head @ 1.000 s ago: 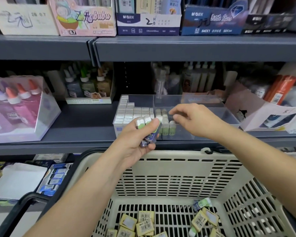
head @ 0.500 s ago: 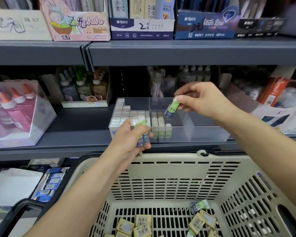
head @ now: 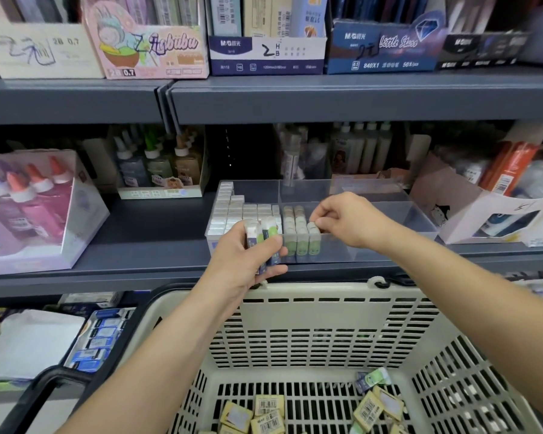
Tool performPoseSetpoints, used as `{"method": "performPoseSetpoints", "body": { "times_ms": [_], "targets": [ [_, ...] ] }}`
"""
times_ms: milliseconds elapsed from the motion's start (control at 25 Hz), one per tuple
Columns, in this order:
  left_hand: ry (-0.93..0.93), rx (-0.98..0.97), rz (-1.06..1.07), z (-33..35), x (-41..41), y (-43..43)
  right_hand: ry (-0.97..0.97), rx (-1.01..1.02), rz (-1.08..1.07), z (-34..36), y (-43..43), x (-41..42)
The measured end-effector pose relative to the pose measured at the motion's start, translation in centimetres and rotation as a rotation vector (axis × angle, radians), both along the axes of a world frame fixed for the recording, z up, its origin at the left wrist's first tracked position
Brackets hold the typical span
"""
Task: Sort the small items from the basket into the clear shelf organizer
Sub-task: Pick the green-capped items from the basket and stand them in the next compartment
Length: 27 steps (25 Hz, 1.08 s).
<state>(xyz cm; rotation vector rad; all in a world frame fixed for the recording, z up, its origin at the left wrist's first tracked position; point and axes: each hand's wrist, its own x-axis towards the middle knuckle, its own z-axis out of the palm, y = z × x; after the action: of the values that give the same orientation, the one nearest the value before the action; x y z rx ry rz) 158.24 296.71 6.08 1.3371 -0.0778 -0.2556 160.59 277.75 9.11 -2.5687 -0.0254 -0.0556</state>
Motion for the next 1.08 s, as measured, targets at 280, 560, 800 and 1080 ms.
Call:
{"method": "performPoseSetpoints", "body": {
  "times_ms": [280, 560, 800, 1080],
  "targets": [
    [-0.023, 0.013, 0.012, 0.0, -0.2, -0.2, -0.008, -0.215, 0.028, 0.6, 0.3, -0.3],
    [-0.086, 0.102, -0.068, 0.1, -0.5, -0.1, -0.088, 0.195, 0.201, 2.1, 3.7, -3.5],
    [-0.082, 0.146, 0.032, 0.1, -0.4, 0.3, -0.183, 0.416, 0.043, 4.9, 0.4, -1.9],
    [0.104, 0.052, -0.065, 0.4, -0.1, 0.2, -0.156, 0.059, -0.086, 2.2, -0.3, 0.4]
  ]
}}
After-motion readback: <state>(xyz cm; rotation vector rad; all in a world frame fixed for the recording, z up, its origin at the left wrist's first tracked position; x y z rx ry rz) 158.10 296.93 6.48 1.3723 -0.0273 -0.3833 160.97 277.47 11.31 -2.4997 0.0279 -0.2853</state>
